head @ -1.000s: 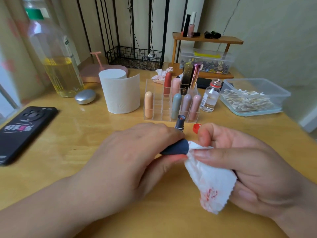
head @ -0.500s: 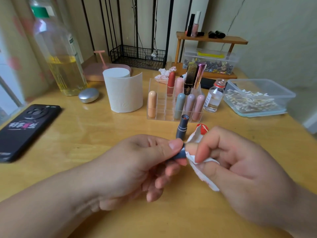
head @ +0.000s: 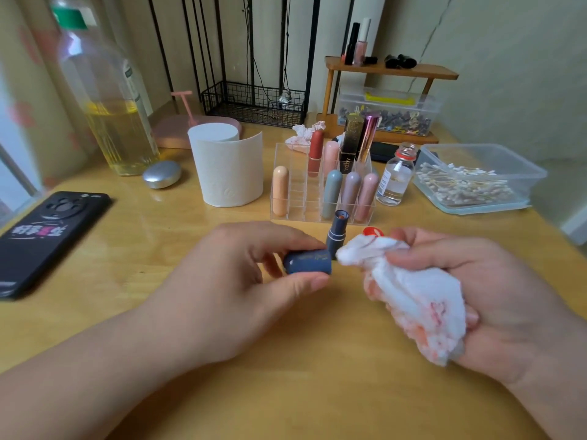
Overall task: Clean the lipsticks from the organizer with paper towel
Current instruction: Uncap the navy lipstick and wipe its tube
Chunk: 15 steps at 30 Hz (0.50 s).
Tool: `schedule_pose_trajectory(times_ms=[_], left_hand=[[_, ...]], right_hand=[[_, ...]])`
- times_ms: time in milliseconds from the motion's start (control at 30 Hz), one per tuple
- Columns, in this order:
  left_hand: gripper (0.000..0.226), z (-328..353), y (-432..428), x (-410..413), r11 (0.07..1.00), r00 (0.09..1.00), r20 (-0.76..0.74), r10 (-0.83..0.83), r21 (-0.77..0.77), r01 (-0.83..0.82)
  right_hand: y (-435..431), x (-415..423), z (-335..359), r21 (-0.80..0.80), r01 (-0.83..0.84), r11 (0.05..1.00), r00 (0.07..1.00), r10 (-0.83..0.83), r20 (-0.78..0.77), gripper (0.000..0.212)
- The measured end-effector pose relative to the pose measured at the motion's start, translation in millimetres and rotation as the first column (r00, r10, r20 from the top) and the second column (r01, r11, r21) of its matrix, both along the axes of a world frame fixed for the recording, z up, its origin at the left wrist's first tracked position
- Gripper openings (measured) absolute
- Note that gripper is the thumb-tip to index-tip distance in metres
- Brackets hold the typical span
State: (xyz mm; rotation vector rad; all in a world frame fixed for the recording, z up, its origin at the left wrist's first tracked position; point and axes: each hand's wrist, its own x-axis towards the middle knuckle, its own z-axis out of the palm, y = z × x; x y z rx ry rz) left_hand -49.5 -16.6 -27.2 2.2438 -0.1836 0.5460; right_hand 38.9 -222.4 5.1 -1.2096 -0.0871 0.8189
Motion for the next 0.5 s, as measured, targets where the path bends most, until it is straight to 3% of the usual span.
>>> schedule_pose_trajectory(times_ms=[33, 67, 133, 333, 500], left_hand=[[0.023, -0.4, -1.3, 1.0, 0.966, 0.993, -0.101, -0.069, -0.256, 0.041], [0.022, -0.7, -2.9, 2.1, 0.868, 0.965, -0.165, -0.202, -0.487, 0.099], [0.021, -3.0, -6.5, 3.0, 0.686, 0.906, -0.157, -0.394, -0.706, 0.177], [0.026, -9.1, -6.3, 4.6, 0.582, 0.829, -0.191, -0.526, -0.791, 0.187], [0.032, -11.7, -2.1, 7.7, 0.328, 0.769, -0.081, -0.634, -0.929, 0.172]], right_hand=[[-0.2, 1.2, 4.5, 0.004, 0.041, 0.999, 0.999, -0.041, 0.010, 0.016], [-1.1, 2.3, 7.2, 0.023, 0.071, 0.997, 0.997, -0.071, 0.020, 0.017], [-1.4, 3.0, 9.3, 0.073, 0.111, 0.991, 0.993, -0.113, 0.019, 0.018], [0.4, -3.5, 5.8, 0.024, 0.101, 0.995, 0.986, -0.103, 0.128, 0.020], [2.1, -8.8, 6.5, 0.015, 0.120, 0.993, 0.972, -0.121, 0.201, 0.011]])
